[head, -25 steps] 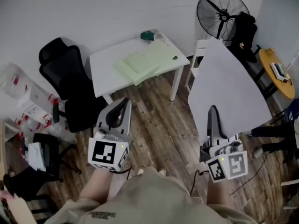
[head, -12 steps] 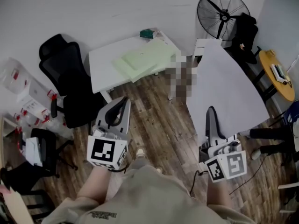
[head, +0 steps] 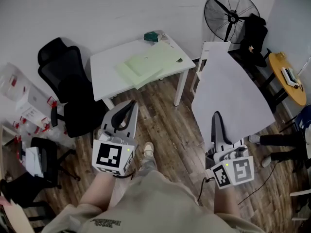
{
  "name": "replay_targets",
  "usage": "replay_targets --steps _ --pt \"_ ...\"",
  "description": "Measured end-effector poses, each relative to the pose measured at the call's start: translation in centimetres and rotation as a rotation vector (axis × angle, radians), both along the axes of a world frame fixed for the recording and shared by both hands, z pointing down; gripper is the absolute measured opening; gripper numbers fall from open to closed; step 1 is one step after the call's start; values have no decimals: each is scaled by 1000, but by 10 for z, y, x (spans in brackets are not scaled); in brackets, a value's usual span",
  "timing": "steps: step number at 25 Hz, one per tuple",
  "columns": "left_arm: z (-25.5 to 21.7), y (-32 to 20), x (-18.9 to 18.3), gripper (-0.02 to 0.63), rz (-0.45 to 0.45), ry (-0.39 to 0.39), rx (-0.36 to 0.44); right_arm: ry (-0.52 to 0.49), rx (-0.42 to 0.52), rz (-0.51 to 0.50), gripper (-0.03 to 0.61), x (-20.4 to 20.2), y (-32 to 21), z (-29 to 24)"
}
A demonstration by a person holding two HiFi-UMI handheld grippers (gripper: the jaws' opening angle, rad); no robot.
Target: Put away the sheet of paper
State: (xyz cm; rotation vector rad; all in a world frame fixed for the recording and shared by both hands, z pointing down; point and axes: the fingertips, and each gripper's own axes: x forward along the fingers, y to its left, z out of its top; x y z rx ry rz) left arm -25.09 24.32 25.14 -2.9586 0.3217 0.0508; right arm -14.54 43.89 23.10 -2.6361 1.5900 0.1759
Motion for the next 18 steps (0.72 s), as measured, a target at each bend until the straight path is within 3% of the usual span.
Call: replay_targets --steps 10,18 --pt "16 -53 58 23 0 -24 -31 -32 -45 5 23 60 -55 17" --pt "30 -122 119 23 16 -58 -61 -55 -104 12 24 121 -130 28"
